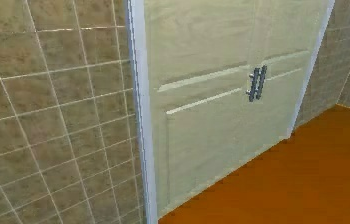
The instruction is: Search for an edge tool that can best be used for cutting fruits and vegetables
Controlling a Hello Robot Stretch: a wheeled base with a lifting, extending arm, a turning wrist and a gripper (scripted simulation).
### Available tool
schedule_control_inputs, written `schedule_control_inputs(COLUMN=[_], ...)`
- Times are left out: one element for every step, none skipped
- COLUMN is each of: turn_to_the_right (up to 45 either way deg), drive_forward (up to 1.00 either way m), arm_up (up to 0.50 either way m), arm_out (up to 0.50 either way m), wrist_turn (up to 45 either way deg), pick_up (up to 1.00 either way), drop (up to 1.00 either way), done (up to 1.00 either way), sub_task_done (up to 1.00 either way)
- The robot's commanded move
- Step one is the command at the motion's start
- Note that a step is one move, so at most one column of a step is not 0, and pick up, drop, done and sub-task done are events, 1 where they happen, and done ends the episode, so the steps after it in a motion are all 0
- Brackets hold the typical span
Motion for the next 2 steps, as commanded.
schedule_control_inputs(turn_to_the_right=[45.0,12.0], drive_forward=[0.0,0.0], arm_up=[0.0,0.0], arm_out=[0.0,0.0], wrist_turn=[0.0,0.0], pick_up=[0.0,0.0], drop=[0.0,0.0], done=[0.0,0.0], sub_task_done=[0.0,0.0])
